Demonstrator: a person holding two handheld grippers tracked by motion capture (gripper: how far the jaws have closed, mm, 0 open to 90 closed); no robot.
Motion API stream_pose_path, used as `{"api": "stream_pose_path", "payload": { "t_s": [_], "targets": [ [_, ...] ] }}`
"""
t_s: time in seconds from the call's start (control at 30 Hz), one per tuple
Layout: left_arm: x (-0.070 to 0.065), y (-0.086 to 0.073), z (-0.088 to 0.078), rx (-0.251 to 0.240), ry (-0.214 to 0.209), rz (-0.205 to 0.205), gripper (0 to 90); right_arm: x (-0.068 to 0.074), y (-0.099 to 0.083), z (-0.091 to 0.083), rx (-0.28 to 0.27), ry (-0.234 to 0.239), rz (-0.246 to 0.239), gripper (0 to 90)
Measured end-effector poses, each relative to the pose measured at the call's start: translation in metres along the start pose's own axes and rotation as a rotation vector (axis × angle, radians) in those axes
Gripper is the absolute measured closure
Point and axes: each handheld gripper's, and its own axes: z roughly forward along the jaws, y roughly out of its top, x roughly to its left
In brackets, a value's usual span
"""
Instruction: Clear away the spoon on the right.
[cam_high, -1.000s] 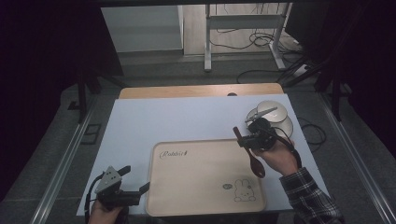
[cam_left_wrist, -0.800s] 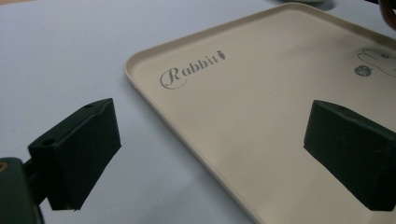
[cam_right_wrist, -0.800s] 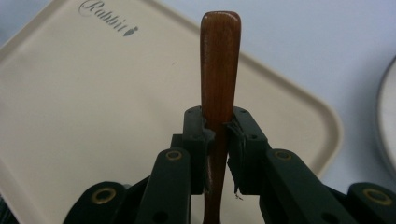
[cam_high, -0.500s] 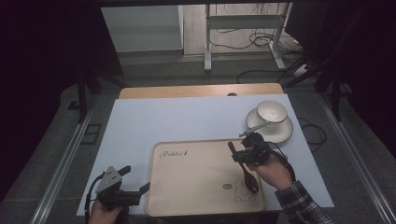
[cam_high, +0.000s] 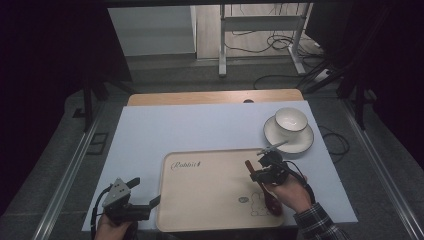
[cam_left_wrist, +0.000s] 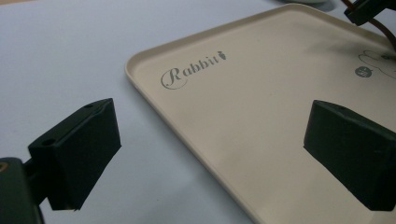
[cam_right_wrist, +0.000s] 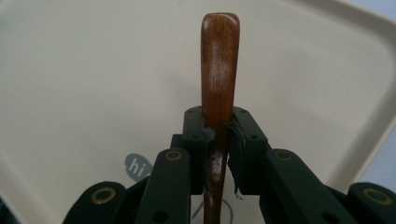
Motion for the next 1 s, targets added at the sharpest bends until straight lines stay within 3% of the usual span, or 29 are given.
{"api": "stream_pose_path", "payload": {
  "t_s": [0.33,0.43,0.53,0.6,0.67,0.7,0.73,0.8,1.0],
  "targets": [
    [0.000,0.000,0.000,-0.001,0.000,0.000,3.6,-0.010,-0.008,0.023,0.014,-0.060,-0.007,74.5],
    [0.000,0.000,0.000,-0.001,0.000,0.000,3.6,-0.009,-0.008,0.021,0.007,-0.073,-0.030,66.0],
    [0.000,0.000,0.000,0.000,0.001,0.001,3.6,-0.009,-0.008,0.017,-0.012,-0.079,-0.047,65.8],
    [0.000,0.000,0.000,0.000,0.001,0.001,3.5,-0.004,-0.011,0.010,-0.036,-0.084,-0.097,70.8],
    [0.000,0.000,0.000,0.000,0.001,0.001,3.6,-0.003,-0.012,0.009,-0.042,-0.083,-0.104,73.2],
    [0.000,0.000,0.000,0.000,0.002,0.001,3.6,0.002,-0.015,0.007,-0.058,-0.067,-0.137,80.0],
    [0.000,0.000,0.000,0.000,0.002,0.002,3.6,0.002,-0.015,0.007,-0.058,-0.067,-0.137,80.0],
    [-0.001,0.000,0.000,0.000,0.002,0.004,3.6,0.009,-0.018,0.008,-0.067,-0.062,-0.175,89.1],
    [-0.001,0.000,0.000,0.000,0.002,0.007,3.6,0.015,-0.023,0.011,-0.062,-0.065,-0.209,90.0]
  ]
}}
